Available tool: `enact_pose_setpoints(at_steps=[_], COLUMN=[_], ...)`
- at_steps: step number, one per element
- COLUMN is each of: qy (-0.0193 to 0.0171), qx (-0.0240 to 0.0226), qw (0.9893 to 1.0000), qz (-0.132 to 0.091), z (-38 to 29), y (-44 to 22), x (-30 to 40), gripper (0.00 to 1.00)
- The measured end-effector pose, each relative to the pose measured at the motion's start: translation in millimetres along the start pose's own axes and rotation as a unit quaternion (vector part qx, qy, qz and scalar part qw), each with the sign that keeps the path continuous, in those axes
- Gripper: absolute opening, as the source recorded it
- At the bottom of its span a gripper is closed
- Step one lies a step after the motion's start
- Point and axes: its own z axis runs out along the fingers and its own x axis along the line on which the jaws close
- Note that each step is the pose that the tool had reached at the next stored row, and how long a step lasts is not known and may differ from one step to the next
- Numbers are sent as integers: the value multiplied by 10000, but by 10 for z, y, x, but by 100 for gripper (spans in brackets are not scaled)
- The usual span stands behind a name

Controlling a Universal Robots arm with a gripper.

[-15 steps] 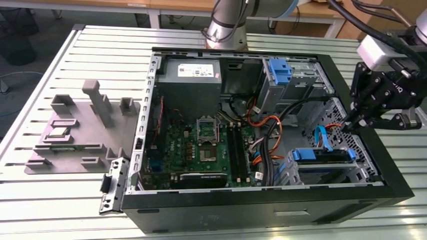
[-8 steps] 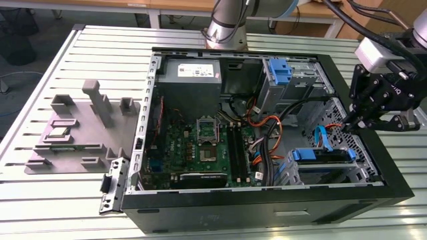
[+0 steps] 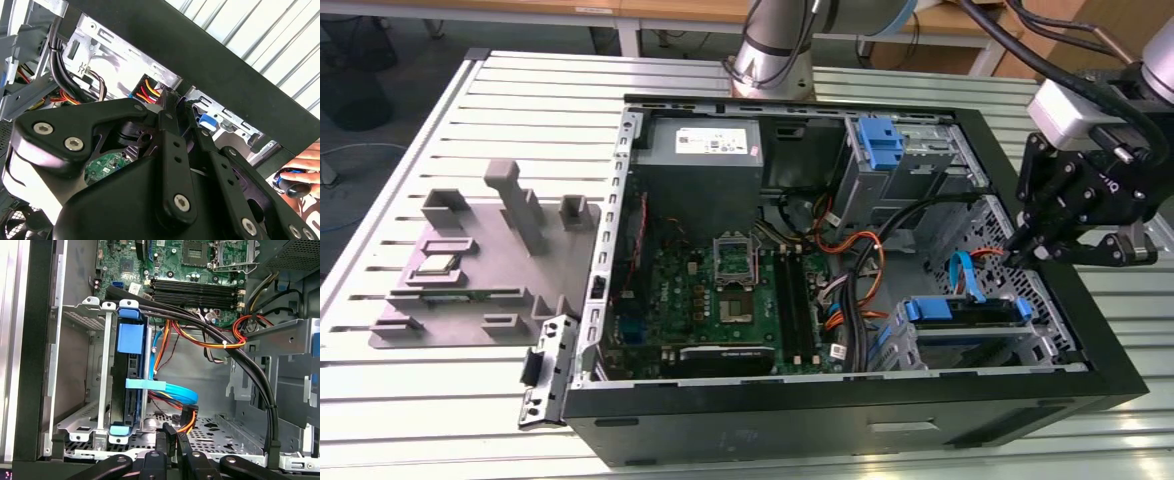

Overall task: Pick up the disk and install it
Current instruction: 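Insert the second disk wire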

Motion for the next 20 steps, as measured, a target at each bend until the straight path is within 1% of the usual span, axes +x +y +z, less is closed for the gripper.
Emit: enact_pose_setpoints(at_steps=[5,9,20], qy=[-1,9,9], qx=[0,-1,-1], qw=[10000,10000,10000], qz=[1,1,1], z=[4,21,25], y=[3,8,15], x=[-1,0,0], gripper=[23,23,23])
